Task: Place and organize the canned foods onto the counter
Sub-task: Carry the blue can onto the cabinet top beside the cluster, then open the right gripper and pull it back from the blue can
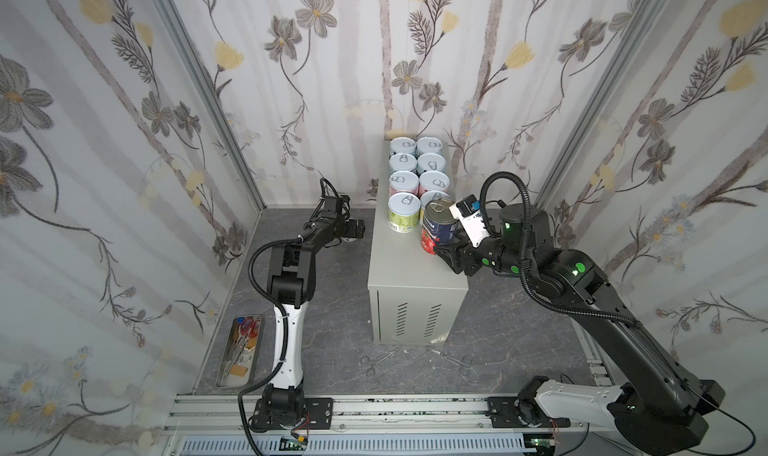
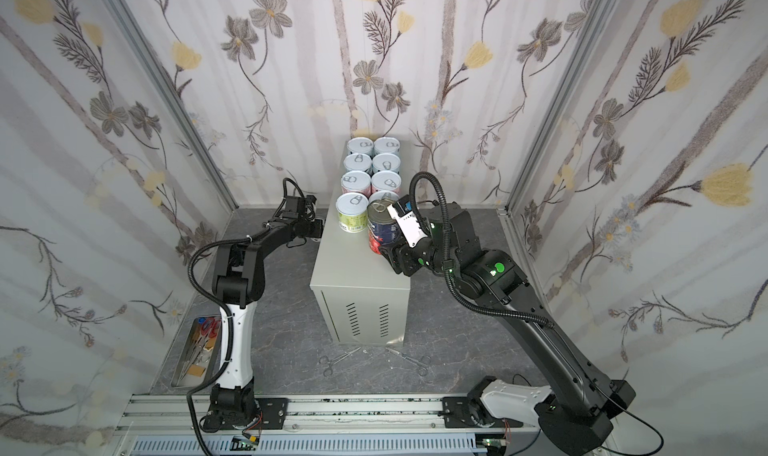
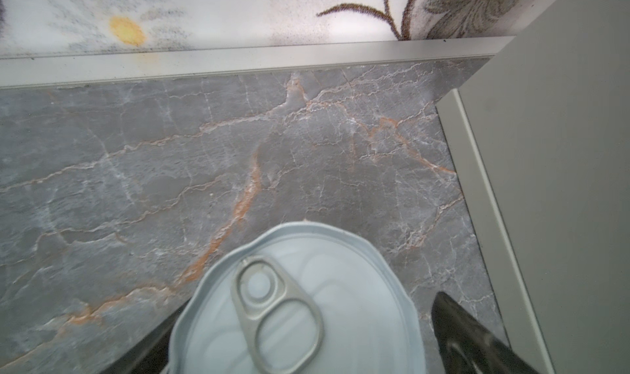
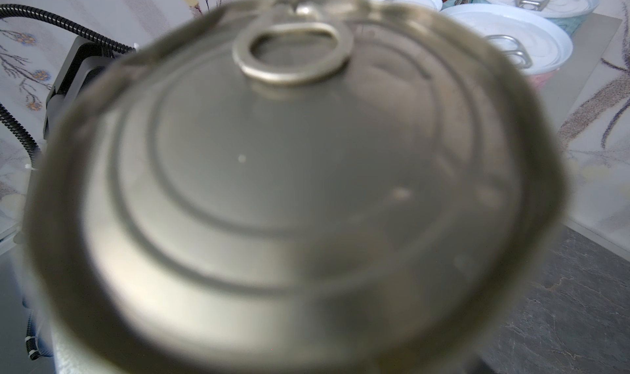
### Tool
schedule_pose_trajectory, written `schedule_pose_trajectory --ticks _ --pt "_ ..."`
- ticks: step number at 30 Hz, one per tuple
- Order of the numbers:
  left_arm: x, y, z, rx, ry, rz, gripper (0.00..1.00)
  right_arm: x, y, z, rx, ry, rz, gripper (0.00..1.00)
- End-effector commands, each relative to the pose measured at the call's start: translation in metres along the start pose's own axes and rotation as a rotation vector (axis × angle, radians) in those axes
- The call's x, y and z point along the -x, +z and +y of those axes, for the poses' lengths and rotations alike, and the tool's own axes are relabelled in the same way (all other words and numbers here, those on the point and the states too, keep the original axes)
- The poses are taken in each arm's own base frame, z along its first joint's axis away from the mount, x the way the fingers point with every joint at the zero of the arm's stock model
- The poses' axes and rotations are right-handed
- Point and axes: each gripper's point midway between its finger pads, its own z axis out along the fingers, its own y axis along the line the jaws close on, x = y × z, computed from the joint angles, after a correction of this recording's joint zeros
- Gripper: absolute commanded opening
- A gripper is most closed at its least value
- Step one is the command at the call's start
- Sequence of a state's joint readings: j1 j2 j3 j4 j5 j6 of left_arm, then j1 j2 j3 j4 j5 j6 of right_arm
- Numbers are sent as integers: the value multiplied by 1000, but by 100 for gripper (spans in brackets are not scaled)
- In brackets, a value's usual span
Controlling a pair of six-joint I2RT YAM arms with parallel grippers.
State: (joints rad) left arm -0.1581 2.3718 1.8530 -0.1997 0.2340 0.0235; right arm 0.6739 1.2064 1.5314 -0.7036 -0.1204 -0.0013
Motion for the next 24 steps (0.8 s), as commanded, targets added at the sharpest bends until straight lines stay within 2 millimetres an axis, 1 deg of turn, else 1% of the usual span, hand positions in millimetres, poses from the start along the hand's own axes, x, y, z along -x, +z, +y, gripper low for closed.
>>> schedule_pose_trajectory --ticks 1,4,5,9,12,15,18,21,24 --pt "5 -3 -3 -16 9 -6 100 7 -2 -3 -15 -16 -25 69" --pt "5 -4 -5 -25 10 -6 99 7 -4 -4 -25 -15 -27 70" --pt "2 -2 -5 -25 9 0 99 8 -5 -5 -28 -14 -33 72" --pt "1 -3 -6 -29 7 5 97 21 -18 -3 -25 -18 -80 89" --pt "1 -3 -5 -20 1 7 95 34 -35 1 -14 -25 -138 94" --pt "0 -2 -3 -11 -5 11 94 45 -54 3 -14 -34 -197 97" --pt "-1 0 -1 -1 -11 17 93 52 -74 0 -43 -41 -249 98" --pt "-3 4 1 7 -27 35 91 54 -90 -5 -79 -40 -283 99" --pt "-5 5 -2 -2 -32 45 88 50 -98 -8 -105 -38 -295 98"
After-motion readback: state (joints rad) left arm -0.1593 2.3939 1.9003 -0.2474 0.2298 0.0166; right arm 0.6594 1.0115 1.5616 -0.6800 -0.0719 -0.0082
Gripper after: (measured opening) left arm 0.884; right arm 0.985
